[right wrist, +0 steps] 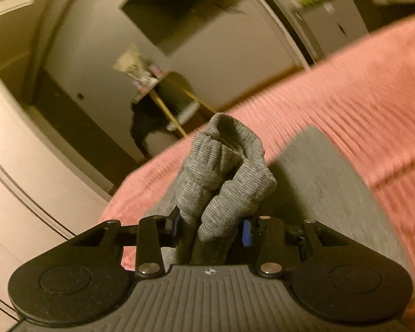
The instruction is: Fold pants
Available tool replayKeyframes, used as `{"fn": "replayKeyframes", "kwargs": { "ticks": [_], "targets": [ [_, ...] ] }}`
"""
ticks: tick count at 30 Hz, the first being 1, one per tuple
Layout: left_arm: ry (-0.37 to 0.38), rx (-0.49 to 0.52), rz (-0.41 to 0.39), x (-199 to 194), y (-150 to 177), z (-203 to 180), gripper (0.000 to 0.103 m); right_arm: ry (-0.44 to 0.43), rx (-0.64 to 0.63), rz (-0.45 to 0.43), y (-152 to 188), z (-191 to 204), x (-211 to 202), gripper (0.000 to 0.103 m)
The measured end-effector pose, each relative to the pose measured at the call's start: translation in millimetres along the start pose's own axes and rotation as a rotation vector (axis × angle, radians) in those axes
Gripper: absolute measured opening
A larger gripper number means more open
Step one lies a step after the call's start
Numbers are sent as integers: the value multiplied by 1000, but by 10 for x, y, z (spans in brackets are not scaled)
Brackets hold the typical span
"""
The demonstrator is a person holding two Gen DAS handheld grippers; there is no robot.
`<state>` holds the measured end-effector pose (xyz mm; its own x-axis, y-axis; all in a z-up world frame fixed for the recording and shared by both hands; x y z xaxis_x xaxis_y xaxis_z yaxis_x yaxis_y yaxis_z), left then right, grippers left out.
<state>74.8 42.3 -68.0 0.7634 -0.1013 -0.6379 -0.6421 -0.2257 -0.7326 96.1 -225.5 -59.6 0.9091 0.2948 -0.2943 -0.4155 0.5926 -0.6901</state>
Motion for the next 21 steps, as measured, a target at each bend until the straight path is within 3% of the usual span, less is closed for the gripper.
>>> {"fn": "replayKeyframes", "kwargs": {
  "ticks": [4, 7, 11, 13, 17, 19, 21],
  "targets": [
    [-10, 49, 25, 68, 31, -82, 94, -36, -55, -35, -121, 205, -118, 39],
    [-68, 59, 18, 145, 23, -64, 88, -44, -37, -63, -225, 231, -237, 39],
    [-115, 92, 46, 274, 62, -75, 60, -22, -42, -110, -325, 129, -438, 39],
    [-122, 79, 44, 276, 59, -51, 58, 8, -63, -105, -324, 66, -479, 39],
    [-107, 2, 19, 201, 5, 55, 57, 102, -74, 14, -131, -352, -413, 45],
    [-64, -63, 15, 140, -23, 132, 59, 151, -17, 115, -2, -653, -411, 57],
    [-6, -129, -6, 29, -66, 175, 64, 173, 76, 174, 30, -941, -452, 59]
  ]
}}
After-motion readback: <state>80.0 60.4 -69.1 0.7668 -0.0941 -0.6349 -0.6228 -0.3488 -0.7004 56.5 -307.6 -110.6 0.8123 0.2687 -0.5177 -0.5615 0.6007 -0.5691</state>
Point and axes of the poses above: each gripper's, at about its wrist camera, not at the fingertips, and x roughly the way its jaws point, z to its left, y to its underside, the point moved 7 cm from there along x, roughly the way its jaws point, and after that the axes turned 6 degrees about -z, right-handed, at the moved point
